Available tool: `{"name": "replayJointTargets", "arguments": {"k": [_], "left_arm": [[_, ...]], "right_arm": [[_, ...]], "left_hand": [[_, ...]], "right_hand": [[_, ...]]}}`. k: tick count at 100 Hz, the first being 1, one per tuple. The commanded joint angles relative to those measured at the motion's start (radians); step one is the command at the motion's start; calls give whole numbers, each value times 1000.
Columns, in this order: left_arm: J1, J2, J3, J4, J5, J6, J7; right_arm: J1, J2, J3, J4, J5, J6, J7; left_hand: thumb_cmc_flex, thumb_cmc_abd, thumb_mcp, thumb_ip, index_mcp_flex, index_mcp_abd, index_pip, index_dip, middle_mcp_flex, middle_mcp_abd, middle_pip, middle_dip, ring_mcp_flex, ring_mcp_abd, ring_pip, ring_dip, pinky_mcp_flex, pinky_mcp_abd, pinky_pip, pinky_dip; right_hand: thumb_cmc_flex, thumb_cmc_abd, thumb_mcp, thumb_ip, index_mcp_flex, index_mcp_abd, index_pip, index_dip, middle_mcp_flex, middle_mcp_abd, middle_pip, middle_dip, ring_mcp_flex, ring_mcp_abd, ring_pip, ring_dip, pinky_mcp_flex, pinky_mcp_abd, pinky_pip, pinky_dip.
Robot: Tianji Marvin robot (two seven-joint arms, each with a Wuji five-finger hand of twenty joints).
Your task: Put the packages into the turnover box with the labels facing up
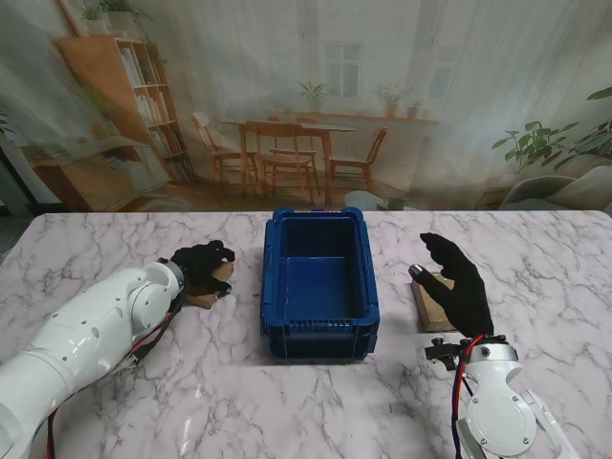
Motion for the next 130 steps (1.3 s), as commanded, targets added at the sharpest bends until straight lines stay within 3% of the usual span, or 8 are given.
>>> {"name": "replayJointTargets", "arguments": {"k": [1, 14, 52, 95, 113, 130], "left_arm": [[18, 0, -19, -14, 10, 17, -11], [38, 4, -58, -44, 22, 24, -13], [96, 15, -193, -167, 67, 24, -35], [185, 31, -420, -510, 134, 1, -159], [186, 25, -445, -629, 108, 3, -191], [156, 17, -419, -697, 64, 29, -215]], "right_arm": [[-4, -3, -2, -3, 0, 2, 0], [-5, -3, -1, -3, 1, 2, 0], [-7, -3, 0, -4, 0, 0, -1], [-4, 0, -1, -4, 6, -1, 13], [0, 2, -5, -3, 12, 3, 28], [12, 10, -11, -5, 19, 8, 65]], "left_hand": [[322, 18, 432, -1, 21, -13, 61, 23, 15, 22, 31, 30, 34, -2, 79, 28, 126, -519, 302, -17], [334, 7, 444, -23, 24, -10, 119, 63, 24, 26, 88, 87, 53, -8, 112, 60, 137, -532, 327, -30], [361, -5, 463, -61, 55, -9, 151, 71, 33, 32, 129, 103, 77, -8, 123, 72, 153, -541, 355, -37], [360, 21, 456, -75, 75, 6, 167, 74, 70, 39, 167, 114, 109, -10, 126, 74, 160, -541, 370, -34], [362, 28, 450, -75, 85, 11, 168, 75, 88, 42, 175, 120, 120, -11, 126, 74, 160, -538, 368, -33], [364, 31, 446, -75, 96, 12, 168, 76, 92, 42, 173, 121, 129, -13, 126, 75, 163, -540, 369, -30]], "right_hand": [[3, 30, -17, 17, -24, 5, -25, 24, -31, 1, 5, 7, -23, -4, -2, 21, -12, -7, -21, 21], [3, 30, -18, 17, -26, 4, -25, 24, -31, 0, 6, 8, -23, -6, -2, 21, -12, -7, -21, 21], [5, 29, -19, 18, -25, 4, -25, 25, -30, 2, 6, 8, -23, -4, -2, 21, -11, -8, -21, 22], [4, 24, -15, 17, -26, 5, -25, 25, -29, 0, 8, 8, -21, -4, -1, 21, -9, -9, -21, 23], [5, 19, -12, 17, -25, 8, -25, 25, -29, 0, 8, 8, -21, -3, -1, 21, -8, -9, -21, 23], [4, 15, -9, 16, -27, 11, -26, 24, -29, 0, 8, 8, -20, -5, 0, 21, -6, -8, -21, 23]]}}
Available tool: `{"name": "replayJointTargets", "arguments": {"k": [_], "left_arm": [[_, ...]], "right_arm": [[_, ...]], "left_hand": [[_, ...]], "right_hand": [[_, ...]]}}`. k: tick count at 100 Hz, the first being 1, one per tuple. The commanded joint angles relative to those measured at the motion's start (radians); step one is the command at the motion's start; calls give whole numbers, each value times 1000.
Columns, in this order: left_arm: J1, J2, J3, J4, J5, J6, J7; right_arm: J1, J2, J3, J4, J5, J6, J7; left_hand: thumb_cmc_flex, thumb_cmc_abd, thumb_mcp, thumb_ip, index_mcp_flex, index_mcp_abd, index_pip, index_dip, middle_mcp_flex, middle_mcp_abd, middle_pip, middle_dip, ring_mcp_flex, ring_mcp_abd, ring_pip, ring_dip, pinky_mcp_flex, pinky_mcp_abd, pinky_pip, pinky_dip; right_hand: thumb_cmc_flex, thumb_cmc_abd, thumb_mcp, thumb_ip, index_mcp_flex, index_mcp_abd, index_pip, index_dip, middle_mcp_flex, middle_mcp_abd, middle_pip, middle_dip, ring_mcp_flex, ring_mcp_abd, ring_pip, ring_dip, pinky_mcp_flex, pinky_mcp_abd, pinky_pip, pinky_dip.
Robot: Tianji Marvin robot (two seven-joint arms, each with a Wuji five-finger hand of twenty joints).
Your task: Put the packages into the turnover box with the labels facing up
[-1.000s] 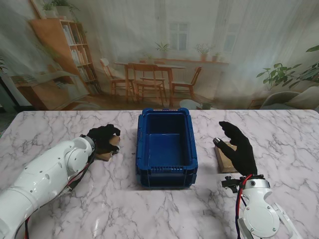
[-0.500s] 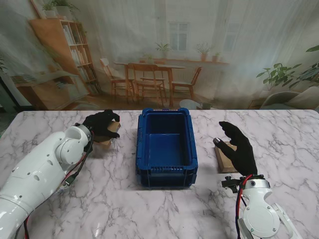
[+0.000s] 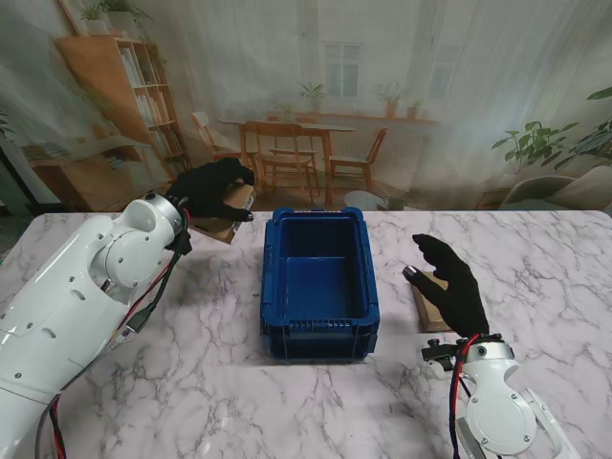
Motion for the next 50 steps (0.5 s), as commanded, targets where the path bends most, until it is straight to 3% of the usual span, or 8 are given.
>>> {"name": "replayJointTargets", "arguments": {"k": [1, 50], "left_arm": [[-37, -16, 21, -37, -12, 18, -16], [-105, -78, 192, -174, -211, 146, 71]], "right_arm": [[8, 5, -5, -3, 3, 8, 25], [57, 30, -28, -33, -16, 29, 127]], "left_hand": [[323, 86, 420, 43, 25, 9, 4, 16, 20, 15, 7, 9, 68, 0, 107, 39, 106, -563, 367, 21], [326, 91, 418, 43, 40, 0, 7, 18, 29, 16, -2, 1, 77, -8, 107, 45, 99, -557, 358, 31]], "right_hand": [[4, 15, -8, 16, -27, 10, -16, 24, -18, -1, 8, 8, -10, -5, 0, 21, -7, -8, -21, 15], [-36, -92, 42, -5, -115, 82, -98, -12, -67, 2, 6, 0, -9, -3, 1, 18, 4, -11, -18, 12]]}}
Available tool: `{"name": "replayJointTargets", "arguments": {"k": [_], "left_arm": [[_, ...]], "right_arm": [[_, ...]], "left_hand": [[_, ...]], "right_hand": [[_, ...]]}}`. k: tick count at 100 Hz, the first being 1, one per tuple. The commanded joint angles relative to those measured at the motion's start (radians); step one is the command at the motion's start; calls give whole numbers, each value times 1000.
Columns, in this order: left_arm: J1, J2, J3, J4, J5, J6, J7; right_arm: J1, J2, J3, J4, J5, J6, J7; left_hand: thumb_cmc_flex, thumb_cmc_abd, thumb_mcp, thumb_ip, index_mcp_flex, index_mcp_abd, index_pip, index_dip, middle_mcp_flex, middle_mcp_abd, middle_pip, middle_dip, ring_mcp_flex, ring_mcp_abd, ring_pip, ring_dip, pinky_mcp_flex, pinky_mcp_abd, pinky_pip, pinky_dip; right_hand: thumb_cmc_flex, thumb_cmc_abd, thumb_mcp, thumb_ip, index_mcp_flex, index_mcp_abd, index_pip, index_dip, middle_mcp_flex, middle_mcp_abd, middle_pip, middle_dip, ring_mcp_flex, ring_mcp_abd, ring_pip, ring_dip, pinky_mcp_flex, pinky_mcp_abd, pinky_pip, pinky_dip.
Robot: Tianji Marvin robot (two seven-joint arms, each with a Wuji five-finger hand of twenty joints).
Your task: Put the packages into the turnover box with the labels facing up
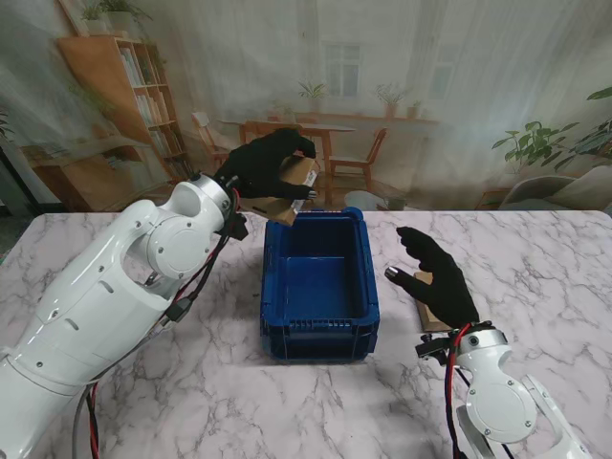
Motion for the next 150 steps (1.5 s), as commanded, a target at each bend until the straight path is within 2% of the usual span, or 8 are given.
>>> {"name": "replayJointTargets", "arguments": {"k": [1, 34, 48, 59, 75, 106, 132, 150], "left_arm": [[-14, -34, 19, -29, -27, 10, 7], [-17, -89, 88, -48, -135, 92, 138], [-16, -97, 100, -47, -145, 88, 159], [-4, -99, 98, -51, -148, 73, 172], [13, -105, 99, -58, -168, 52, 194], [-10, -115, 149, -33, -154, 53, 205], [-40, -123, 194, 7, -126, 58, 211], [-64, -132, 223, 39, -115, 73, 219]], "right_arm": [[18, 2, -14, -14, 18, 15, 17], [92, -9, -102, -2, 25, 79, -12], [104, -11, -115, -5, 38, 107, -12], [111, -12, -111, -6, 60, 125, -1], [124, -17, -123, -3, 70, 149, -13], [152, -31, -174, -26, 67, 206, -58], [164, -41, -191, -57, 79, 282, -82], [181, -48, -210, -65, 94, 340, -88]], "left_hand": [[326, 91, 418, 43, 17, -2, 3, 11, 16, 15, -3, 0, 62, -7, 107, 37, 91, -561, 354, 31], [331, 100, 413, 41, 23, 5, 6, 15, 23, 19, -3, 0, 65, -6, 102, 39, 86, -555, 346, 42], [332, 101, 413, 39, 27, 5, 7, 17, 22, 19, -4, 0, 65, -6, 102, 40, 86, -555, 344, 45], [332, 101, 412, 39, 30, 6, 8, 18, 26, 21, -4, 0, 67, -5, 103, 41, 85, -554, 343, 47], [325, 115, 404, 41, 32, 8, 6, 17, 26, 22, -5, -1, 65, -5, 102, 43, 81, -552, 340, 52], [326, 123, 387, 51, 36, 10, 8, 18, 26, 21, -4, 1, 63, -8, 105, 48, 81, -558, 336, 61], [325, 133, 372, 57, 32, 9, 11, 22, 22, 21, -2, 3, 60, -8, 106, 49, 80, -562, 332, 66], [328, 137, 362, 59, 30, 10, 17, 32, 19, 21, 0, 4, 60, -11, 107, 50, 81, -568, 330, 69]], "right_hand": [[-37, -45, 9, -6, -57, 2, -34, -15, -43, 3, 5, -2, -9, -4, 1, 18, 3, -12, -18, 12], [-34, -66, -33, -9, -205, 0, -115, -41, -207, 17, -85, -57, -60, -10, -27, -3, -16, -26, -32, -1], [-83, -46, -68, -16, -173, 76, -116, -43, -191, 59, -77, -60, -59, 4, -27, -6, -16, -19, -33, -3], [-139, -36, -92, -26, -146, 109, -120, -43, -161, 60, -50, -50, -42, 7, -17, -2, -12, -14, -30, -2], [-177, -52, -62, -32, -135, 61, -142, -28, -215, 46, -43, -50, -62, 10, -20, -1, -23, 7, -29, 0], [-183, -78, -18, -25, -168, 99, -185, -12, -254, 76, -87, -77, -65, 27, -26, -6, -35, 50, -41, -17], [-182, -47, -22, -8, -105, 121, -40, 166, -253, 84, -43, -60, -55, 34, -14, -3, -42, 77, -14, -44], [-193, -20, -27, -5, -73, 124, -2, 209, -250, 85, -31, -56, -48, 33, -6, 1, -66, 86, -20, -58]]}}
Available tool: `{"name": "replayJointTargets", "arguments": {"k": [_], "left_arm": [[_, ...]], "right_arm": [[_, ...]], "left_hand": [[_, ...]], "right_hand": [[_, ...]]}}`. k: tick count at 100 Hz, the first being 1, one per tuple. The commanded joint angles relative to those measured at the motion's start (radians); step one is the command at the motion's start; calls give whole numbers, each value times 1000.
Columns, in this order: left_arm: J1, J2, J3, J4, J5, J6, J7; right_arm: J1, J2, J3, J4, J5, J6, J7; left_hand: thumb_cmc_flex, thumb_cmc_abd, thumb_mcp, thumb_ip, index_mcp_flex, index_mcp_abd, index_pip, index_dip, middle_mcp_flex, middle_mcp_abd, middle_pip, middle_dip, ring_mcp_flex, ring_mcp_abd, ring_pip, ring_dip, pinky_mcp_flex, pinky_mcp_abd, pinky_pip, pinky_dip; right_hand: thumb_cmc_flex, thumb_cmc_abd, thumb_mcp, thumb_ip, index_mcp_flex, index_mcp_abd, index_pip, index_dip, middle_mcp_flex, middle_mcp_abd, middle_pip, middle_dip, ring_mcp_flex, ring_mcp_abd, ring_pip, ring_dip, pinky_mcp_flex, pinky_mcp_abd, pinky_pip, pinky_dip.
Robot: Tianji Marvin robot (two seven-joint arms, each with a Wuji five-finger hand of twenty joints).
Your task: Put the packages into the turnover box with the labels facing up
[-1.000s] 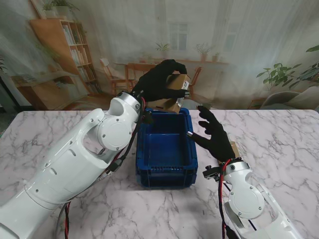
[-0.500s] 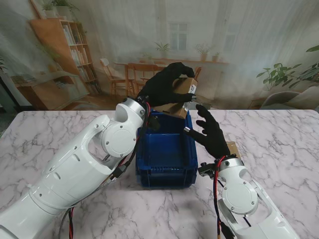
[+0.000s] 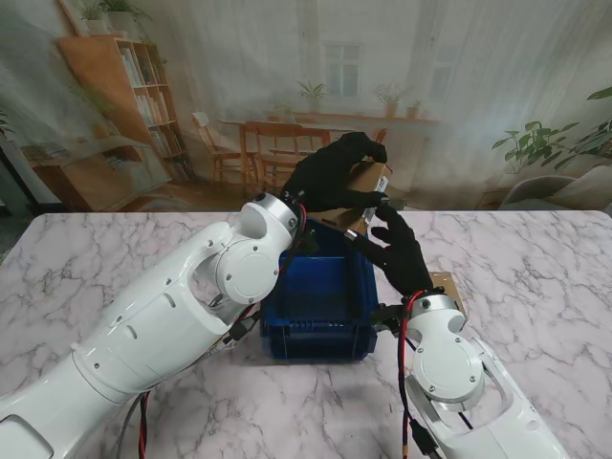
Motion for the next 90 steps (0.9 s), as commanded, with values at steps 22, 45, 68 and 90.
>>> {"name": "replayJointTargets", "arguments": {"k": [22, 45, 68, 90], "left_arm": [[-14, -19, 29, 26, -1, 3, 6], [-7, -17, 37, 27, 17, -14, 12], [-9, -15, 50, 34, 35, -29, 10], [-3, -12, 55, 41, 52, -49, 14]], "right_arm": [[38, -15, -21, 1, 29, 50, 1], [51, -22, -29, 6, 32, 81, -15], [57, -34, -38, 10, 19, 104, -61], [55, -44, -37, 8, 14, 130, -93]], "left_hand": [[305, 131, 352, 62, 13, 9, 16, 24, 6, 2, 5, 4, 40, -26, 108, 37, 78, -624, 319, 72], [304, 140, 341, 68, 16, 10, 16, 35, 11, 2, 5, 3, 41, -25, 108, 36, 78, -623, 318, 76], [292, 154, 320, 73, 16, 10, 12, 44, 12, 2, 2, 0, 38, -24, 107, 36, 73, -626, 316, 85], [254, 146, 241, 61, 16, 22, -51, 24, 8, 11, -16, -17, 34, -21, 99, 31, 73, -633, 287, 164]], "right_hand": [[62, 110, -67, 49, 62, 17, 68, 107, -17, -3, 40, 13, -10, -7, 2, 3, -34, 0, 21, -38], [211, 168, -131, 86, 74, -47, 308, 243, 36, -7, 108, 42, 17, -11, 24, 14, -35, 10, 35, -59], [283, 201, 32, 63, 208, -91, 590, 224, 187, -12, 207, 91, 48, -16, 88, 26, -27, 5, 30, -79], [464, 147, 151, -41, 354, -160, 829, 6, 464, -32, 277, 129, 198, -13, 219, 66, 27, 21, 19, -84]]}}
